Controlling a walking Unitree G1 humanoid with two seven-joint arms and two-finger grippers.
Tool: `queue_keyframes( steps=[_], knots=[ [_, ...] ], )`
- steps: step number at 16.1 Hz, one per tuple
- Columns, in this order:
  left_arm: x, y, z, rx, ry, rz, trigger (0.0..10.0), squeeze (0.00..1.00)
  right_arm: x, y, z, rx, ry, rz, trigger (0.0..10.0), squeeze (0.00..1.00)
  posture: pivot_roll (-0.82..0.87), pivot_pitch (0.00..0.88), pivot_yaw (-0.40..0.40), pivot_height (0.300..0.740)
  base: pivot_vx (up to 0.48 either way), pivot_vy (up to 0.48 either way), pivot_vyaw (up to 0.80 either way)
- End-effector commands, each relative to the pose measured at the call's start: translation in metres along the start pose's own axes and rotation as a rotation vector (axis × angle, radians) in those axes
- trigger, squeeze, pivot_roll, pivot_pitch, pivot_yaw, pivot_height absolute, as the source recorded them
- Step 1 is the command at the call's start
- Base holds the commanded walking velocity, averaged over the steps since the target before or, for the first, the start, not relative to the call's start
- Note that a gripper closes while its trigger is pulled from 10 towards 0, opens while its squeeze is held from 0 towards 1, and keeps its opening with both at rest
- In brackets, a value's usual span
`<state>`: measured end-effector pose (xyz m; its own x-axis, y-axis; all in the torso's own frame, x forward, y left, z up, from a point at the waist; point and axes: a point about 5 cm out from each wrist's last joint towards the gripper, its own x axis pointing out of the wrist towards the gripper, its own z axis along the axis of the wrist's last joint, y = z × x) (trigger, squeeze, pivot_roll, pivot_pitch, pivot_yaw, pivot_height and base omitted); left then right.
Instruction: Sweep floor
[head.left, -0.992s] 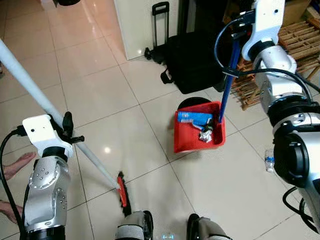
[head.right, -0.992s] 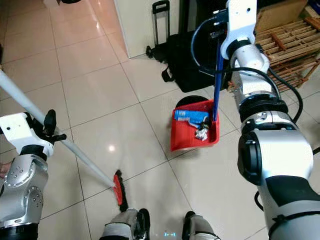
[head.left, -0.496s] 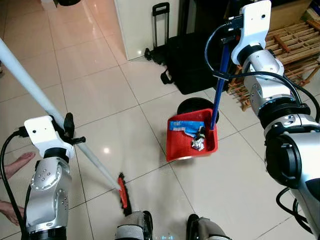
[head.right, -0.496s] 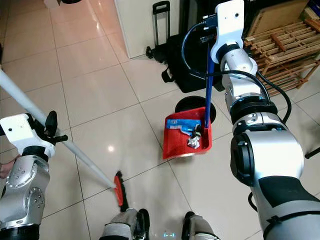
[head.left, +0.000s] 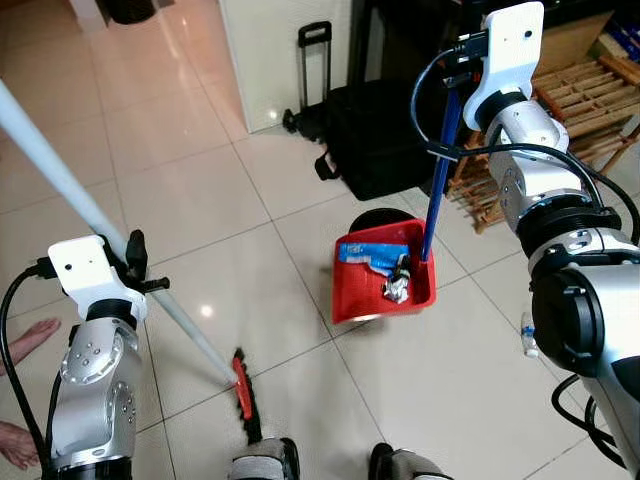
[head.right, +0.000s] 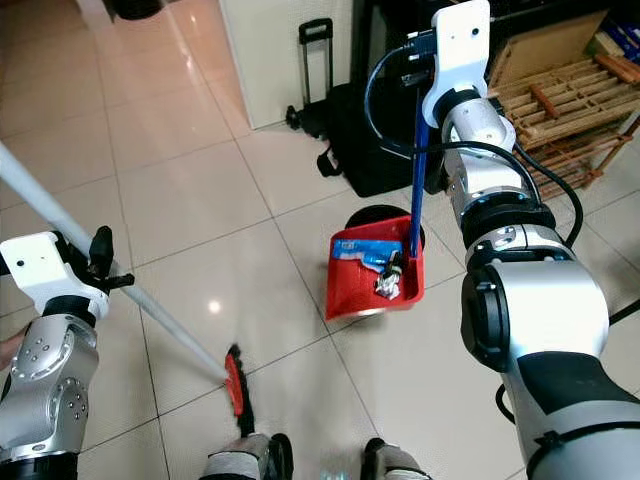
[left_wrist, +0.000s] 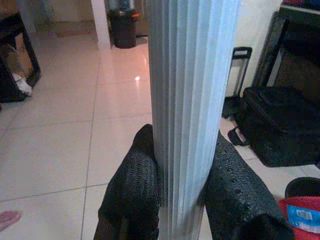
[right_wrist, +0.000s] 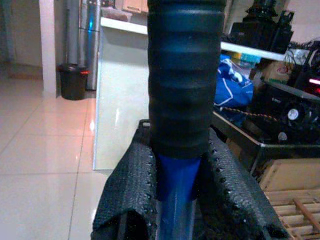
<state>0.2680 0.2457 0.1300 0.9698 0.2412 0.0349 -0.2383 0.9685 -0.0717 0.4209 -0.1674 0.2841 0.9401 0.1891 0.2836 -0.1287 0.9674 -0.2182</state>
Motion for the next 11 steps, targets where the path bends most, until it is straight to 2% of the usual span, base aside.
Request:
queue_keyframes(
  steps=[1,11],
  knots=[
    [-0.0011,0.0021,0.0054,0.009,-0.029,0.009,10.0,0.00,0.0056,-0.0021,0.0176,-0.002,-0.055,-0.010,10.0,0.00,0.05,0.131,0.051,0.740,0.435,0.000,0.00],
    [-0.0014,-0.0006,0.0049,0.010,-0.026,-0.003,10.0,0.00,0.0043,-0.0025,0.0138,0.016,-0.045,-0.015,10.0,0.00,0.05,0.132,0.057,0.740,0.436,0.000,0.00]
  ],
)
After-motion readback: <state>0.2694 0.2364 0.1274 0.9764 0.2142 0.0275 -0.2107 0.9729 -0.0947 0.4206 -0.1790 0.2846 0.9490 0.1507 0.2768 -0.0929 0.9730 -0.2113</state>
